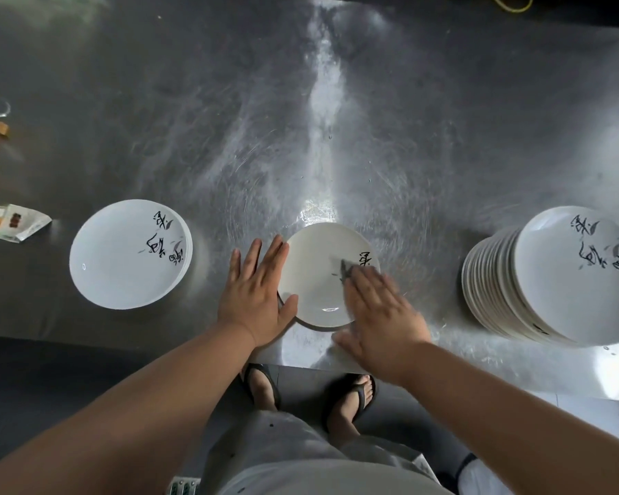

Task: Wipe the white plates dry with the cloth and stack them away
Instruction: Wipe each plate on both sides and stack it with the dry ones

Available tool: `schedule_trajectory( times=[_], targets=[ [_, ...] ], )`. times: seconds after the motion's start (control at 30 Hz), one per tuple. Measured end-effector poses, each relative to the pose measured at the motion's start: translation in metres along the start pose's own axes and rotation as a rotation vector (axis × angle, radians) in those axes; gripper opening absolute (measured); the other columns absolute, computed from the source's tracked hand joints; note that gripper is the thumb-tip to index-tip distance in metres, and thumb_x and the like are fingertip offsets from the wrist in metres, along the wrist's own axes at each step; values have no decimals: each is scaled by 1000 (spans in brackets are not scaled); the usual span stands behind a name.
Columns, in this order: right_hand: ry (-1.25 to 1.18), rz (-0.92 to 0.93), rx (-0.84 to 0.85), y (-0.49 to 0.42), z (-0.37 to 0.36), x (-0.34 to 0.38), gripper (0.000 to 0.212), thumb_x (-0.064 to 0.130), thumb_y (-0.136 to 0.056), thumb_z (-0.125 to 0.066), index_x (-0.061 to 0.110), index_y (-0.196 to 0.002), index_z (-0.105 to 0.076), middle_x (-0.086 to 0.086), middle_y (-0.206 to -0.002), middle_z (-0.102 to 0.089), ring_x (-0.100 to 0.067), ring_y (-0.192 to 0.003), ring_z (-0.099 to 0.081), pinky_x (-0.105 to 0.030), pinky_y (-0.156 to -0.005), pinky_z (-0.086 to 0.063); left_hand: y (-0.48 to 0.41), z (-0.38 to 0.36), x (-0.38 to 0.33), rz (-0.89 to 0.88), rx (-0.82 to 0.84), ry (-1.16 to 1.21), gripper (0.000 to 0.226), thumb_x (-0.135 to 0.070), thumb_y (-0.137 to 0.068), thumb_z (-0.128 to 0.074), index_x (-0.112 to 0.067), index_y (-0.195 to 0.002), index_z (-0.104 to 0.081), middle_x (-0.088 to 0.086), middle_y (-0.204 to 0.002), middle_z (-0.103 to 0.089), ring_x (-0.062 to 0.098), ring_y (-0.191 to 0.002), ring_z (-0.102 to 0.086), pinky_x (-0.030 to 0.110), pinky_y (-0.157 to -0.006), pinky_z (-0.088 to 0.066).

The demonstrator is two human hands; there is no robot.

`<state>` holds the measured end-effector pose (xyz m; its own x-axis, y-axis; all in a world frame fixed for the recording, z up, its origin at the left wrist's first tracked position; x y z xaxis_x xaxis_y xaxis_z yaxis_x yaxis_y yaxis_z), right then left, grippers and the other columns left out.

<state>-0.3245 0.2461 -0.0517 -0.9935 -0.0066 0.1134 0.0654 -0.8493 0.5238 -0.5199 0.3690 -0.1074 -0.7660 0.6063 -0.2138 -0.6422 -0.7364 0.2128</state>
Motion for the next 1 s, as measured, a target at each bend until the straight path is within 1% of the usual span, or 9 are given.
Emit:
schedule_trajectory(
  times=[0.03,0.13,0.2,0.27,0.33,0.4,0.57,0.8,1.0],
  targets=[
    [-14,54,9,4,-5,15,100,76,-93,-10,9,-166,4,-14,-173,11,-29,-160,12,-45,-130,6,0,0,0,1,-2,2,91,-56,-92,-41,-15,-167,-10,-1,-176,-5,32,-161,-6,61,-127,-5],
    [4,214,-60,19,-17,35,93,73,-97,-29,7,-162,-32,-15,-168,-31,-30,-156,-25,-46,-130,-18,-1,0,0,-3,9,-7,92,-55,-90,-43,-16,-167,-10,-1,-176,-5,33,-161,-6,62,-127,-6],
    [4,226,-94,17,-17,16,85,68,-98,-32,8,-159,-40,-14,-164,-40,-30,-153,-34,-46,-124,-20,0,-1,0,-10,21,-14,93,-55,-91,-43,-17,-167,-7,-1,-176,-5,34,-161,-4,63,-127,-7],
    [35,122,-91,4,-5,-13,87,69,-100,-23,8,-162,-32,-14,-169,-29,-29,-158,-23,-45,-124,-13,-1,-1,1,-14,34,-29,93,-57,-92,-40,-17,-167,-2,-2,-176,-2,33,-161,-1,63,-127,-6],
    [69,44,-60,-17,13,-33,92,74,-99,-11,12,-166,-3,-9,-174,5,-25,-161,10,-42,-129,4,-1,-1,2,-11,55,-48,92,-60,-95,-34,-18,-167,7,-4,-175,8,32,-161,9,61,-127,0],
    [108,52,-30,-44,27,-33,92,76,-98,-7,16,-164,16,-3,-170,26,-21,-156,28,-41,-129,14,-2,0,2,-8,81,-54,92,-61,-96,-30,-20,-166,13,-6,-174,16,30,-160,15,60,-127,5],
    [179,209,-25,-96,47,9,93,78,-98,-10,19,-163,21,0,-167,36,-20,-153,35,-41,-127,17,-4,1,2,-9,115,-61,92,-63,-95,-27,-21,-165,16,-6,-174,16,30,-160,17,59,-127,5],
    [146,-27,45,-44,28,-32,94,78,-95,0,15,-157,33,-2,-160,48,-18,-147,45,-40,-125,21,-3,2,1,-11,100,-54,91,-64,-96,-27,-22,-164,18,-7,-174,15,32,-159,17,60,-127,6],
    [75,-43,0,-88,43,-9,94,78,-96,2,15,-159,29,-4,-164,42,-21,-151,40,-43,-127,17,-7,3,-3,-10,101,-53,92,-65,-97,-23,-20,-161,27,-4,-173,19,29,-159,19,58,-127,8]
  ],
)
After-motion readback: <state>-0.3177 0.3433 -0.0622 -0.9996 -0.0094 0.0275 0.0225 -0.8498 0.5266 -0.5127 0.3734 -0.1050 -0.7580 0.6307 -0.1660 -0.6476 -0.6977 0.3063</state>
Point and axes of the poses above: each hand's wrist, its own y-axis away from the middle knuckle, its own z-axis out of the back of the hand, x = y × z, the point moved 4 cm from there along -y, towards the middle knuckle
